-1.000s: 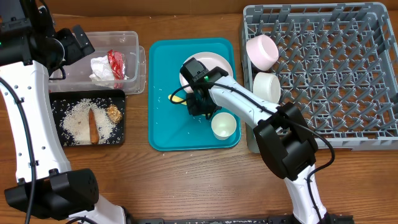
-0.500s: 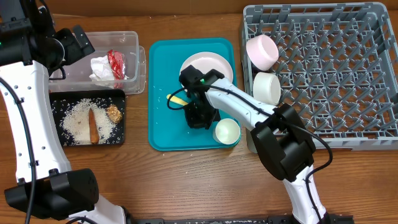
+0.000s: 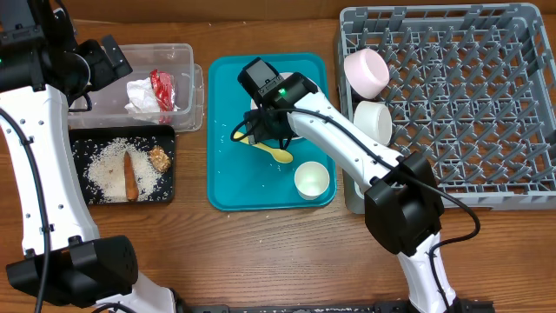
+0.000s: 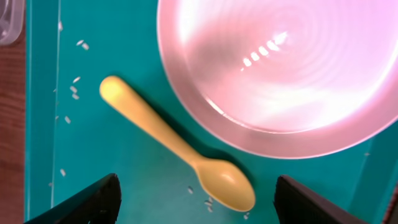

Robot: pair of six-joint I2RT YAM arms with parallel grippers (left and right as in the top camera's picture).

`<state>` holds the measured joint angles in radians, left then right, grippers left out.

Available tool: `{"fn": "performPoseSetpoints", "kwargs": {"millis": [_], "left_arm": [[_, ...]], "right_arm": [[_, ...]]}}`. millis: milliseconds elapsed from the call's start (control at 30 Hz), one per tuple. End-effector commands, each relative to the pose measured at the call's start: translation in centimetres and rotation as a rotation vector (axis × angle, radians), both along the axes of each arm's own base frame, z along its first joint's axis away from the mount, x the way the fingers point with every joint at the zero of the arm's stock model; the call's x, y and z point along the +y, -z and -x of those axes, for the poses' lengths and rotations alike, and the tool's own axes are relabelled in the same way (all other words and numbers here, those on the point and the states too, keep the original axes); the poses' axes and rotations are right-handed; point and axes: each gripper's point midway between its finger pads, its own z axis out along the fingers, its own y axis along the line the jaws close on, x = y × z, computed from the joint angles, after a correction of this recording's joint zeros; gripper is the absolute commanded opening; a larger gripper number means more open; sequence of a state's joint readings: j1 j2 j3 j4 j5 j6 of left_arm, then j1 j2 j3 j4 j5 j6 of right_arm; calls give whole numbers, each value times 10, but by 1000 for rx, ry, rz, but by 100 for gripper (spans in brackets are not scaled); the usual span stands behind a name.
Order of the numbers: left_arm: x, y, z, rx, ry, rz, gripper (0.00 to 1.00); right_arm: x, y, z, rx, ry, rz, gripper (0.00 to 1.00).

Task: Sort waste into correct bins and load items into the dishwasher
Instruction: 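Return the right gripper to the teal tray and grasp the white plate, then lift the white plate and stand it upright in the rack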

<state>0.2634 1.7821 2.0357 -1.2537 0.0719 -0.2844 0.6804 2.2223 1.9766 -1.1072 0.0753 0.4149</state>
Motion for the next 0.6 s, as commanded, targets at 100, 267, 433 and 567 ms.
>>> {"fn": "performPoseSetpoints", "kwargs": {"millis": [100,267,433,567], "left_arm": [[-4,-9,-1,-25,23,-10,100],[-4,-9,-1,-25,24,-10,100],[-4,-9,-1,-25,23,-10,100],[-4,-9,-1,-25,23,-10,100]], "right_arm": [[9,37,-14,-26,-101,22,75],[16,69,-14,-10,-238,55,65],[13,70,-29,-73,-242,88,47],[13,70,-31,-83,-240,89,34]]}}
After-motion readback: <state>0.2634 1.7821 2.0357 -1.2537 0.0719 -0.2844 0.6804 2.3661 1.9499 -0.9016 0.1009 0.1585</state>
